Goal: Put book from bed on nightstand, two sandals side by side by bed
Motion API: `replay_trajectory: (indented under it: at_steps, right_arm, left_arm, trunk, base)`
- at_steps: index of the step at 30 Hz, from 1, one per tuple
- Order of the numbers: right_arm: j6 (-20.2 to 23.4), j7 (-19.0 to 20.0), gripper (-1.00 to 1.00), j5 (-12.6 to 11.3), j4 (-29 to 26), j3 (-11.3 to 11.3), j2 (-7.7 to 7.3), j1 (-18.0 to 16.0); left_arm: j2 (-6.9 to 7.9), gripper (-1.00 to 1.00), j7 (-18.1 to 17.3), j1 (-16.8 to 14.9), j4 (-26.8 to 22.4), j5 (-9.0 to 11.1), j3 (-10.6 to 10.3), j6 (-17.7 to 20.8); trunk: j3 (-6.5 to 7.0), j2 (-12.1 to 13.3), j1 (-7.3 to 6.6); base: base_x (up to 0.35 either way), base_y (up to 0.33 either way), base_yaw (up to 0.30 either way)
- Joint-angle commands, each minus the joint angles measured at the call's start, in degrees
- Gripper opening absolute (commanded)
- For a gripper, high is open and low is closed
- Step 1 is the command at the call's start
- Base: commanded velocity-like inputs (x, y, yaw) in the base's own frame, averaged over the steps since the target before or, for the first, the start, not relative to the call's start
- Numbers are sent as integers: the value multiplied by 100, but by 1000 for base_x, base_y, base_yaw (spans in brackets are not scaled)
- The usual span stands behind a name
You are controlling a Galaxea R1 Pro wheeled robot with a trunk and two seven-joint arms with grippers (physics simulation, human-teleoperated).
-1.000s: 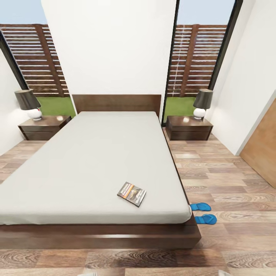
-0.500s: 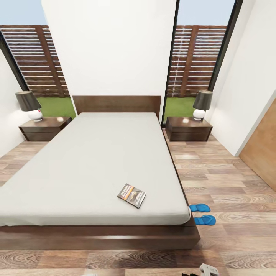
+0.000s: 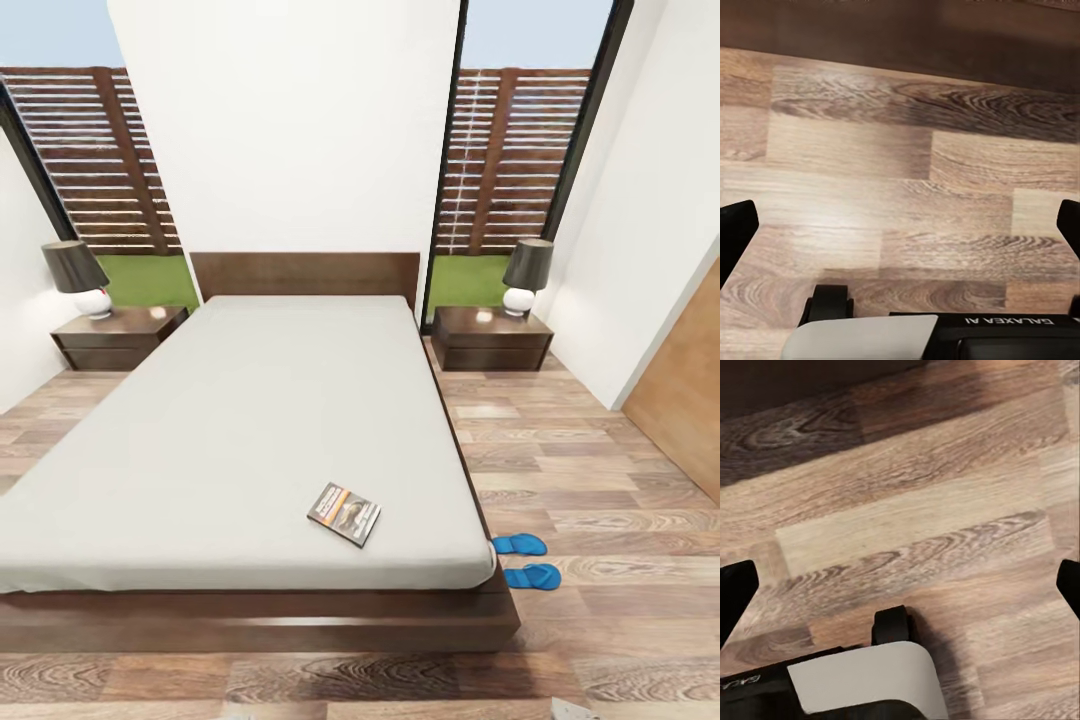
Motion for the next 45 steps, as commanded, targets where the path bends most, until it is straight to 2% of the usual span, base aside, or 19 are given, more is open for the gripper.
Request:
replay_trajectory:
  at_steps: [1,3,4,7,9,17,25,45]
  right_arm:
    - [26,535,100,42,-7,-38,-3,-1]
    - [38,1434,100,125,-11,-41,-6,-1]
    - [39,1704,100,166,-12,-42,-7,-1]
    - [37,2017,100,221,-13,-43,-8,-1]
    - [37,2092,100,237,-14,-43,-8,-1]
    - [4,2150,100,243,-14,-51,-10,-1]
    - [-13,2016,100,239,-14,-58,-17,-1]
    - [-16,2003,100,235,-14,-57,-14,-1]
  left_arm:
    - [1,100,-53,-3,8,49,35,-6]
    - [1,100,-53,-2,8,49,35,-6]
    - [1,100,-53,-2,8,49,35,-6]
    - [1,100,-53,-2,8,49,35,-6]
    - [1,100,-53,-1,8,49,35,-6]
    - [1,100,-54,-1,8,49,35,-6]
    - [1,100,-53,-4,8,49,35,-6]
    - [1,100,-53,-1,8,49,35,-6]
  trunk:
    - [14,39,-23]
    - [50,119,-67]
    - [67,159,-89]
    - [121,279,-155]
    - [157,360,-198]
    - [301,680,-374]
    - [444,1001,-550]
    - [804,1803,-989]
  base:
    - [0,0,0]
    - [0,0,0]
    - [0,0,0]
    - [0,0,0]
    - [0,0,0]
    - [0,0,0]
    - [0,0,0]
    - [0,0,0]
